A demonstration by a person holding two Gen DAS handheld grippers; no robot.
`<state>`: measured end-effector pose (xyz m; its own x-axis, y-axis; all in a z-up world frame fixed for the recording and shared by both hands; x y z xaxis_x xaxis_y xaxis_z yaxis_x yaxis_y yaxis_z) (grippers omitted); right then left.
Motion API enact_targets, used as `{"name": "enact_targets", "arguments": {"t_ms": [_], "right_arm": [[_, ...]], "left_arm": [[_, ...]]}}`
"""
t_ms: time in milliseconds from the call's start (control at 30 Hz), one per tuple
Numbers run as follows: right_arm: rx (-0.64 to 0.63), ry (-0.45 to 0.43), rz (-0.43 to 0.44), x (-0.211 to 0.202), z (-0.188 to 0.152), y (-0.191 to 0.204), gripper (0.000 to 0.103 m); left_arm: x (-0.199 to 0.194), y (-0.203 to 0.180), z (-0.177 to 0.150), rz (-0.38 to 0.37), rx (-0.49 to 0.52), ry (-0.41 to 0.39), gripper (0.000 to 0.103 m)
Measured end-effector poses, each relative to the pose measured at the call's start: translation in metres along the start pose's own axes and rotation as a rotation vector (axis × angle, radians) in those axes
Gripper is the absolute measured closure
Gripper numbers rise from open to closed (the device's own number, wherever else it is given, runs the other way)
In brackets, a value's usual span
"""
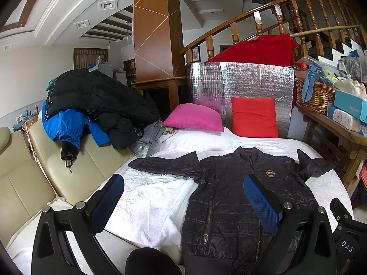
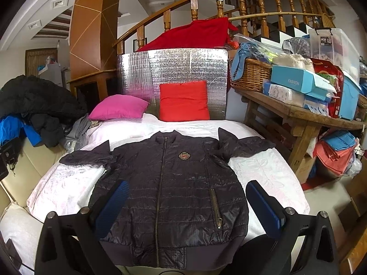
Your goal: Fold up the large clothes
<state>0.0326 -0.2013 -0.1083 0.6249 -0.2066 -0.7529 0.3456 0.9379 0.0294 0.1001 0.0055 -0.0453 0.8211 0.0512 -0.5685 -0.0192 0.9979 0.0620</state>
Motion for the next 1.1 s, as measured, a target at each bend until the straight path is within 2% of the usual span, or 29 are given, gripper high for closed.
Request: {"name": "enact_targets", "arguments": {"t_ms": [1100], "right_arm": [[-0.006,0.013,-0.006,0.0029,-0.0003,0.0004,0.0]], "left_arm": [[0.0089,0.0042,-0.0043,0.002,-0.004,0.014,0.0]]}}
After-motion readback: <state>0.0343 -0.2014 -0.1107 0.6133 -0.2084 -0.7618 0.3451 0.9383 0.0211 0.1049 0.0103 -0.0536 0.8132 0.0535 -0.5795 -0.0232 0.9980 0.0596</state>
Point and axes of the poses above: each gripper's, at about its wrist camera, not at the fingertips, and x roughly the way its jaws point, y to its left, z to its top, the point moved 10 cm from there along x, roughly the way its jaws point, and after that the axes turned 13 degrees about y, right-handed, at the moved point
